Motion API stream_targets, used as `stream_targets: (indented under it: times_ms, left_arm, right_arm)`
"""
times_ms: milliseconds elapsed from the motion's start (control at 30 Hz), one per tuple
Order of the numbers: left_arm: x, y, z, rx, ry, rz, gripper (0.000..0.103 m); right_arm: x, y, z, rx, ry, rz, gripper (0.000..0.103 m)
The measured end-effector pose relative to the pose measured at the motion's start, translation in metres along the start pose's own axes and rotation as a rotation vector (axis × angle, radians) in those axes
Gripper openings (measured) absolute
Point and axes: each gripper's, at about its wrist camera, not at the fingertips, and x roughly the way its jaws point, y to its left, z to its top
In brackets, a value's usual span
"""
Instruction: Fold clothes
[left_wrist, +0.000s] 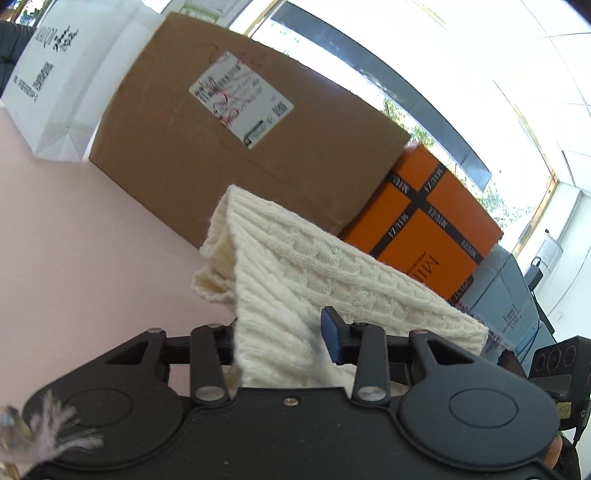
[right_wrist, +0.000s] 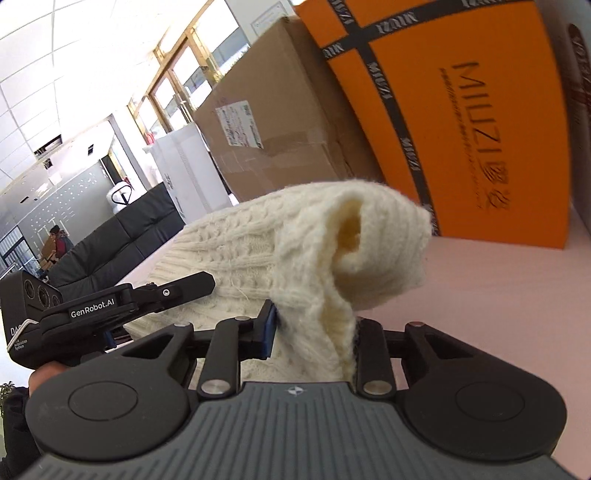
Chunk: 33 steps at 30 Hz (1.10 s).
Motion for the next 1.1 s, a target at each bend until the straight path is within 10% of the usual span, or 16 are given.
stream_targets:
  times_ms: [267, 467, 867, 967, 1100]
  left_arm:
    - [0.01, 0.056, 0.067, -0.108, -0.282, 0.202, 0.04]
    - [0.059, 0.128, 0.069, -0.254, -0.174, 0.249, 0.039]
    - [0.083, 0.14, 0.052, -0.161, -0.108, 0.407, 0.047]
    - [0.076, 0.139, 0.052, -0.165, -0.157, 0.419, 0.059]
    - [0.055, 0.123, 0.049, -0.1, -0.355, 0.465, 0.095]
  right_arm:
    - [0.097, 0.054, 0.049, -0.024, -0.095, 0.082, 0.023]
    - [0.173, 0.05, 0.039, 0.022, -0.031, 0.036, 0.021]
    - [0.22, 0.027, 0.023, 0.029, -0.005, -0.025, 0.025]
    - [0.217, 0.03, 0.023, -0.006, -0.013, -0.028, 0.037]
    - [0.19, 0.029, 0.025, -0.015, -0.088, -0.041, 0.081]
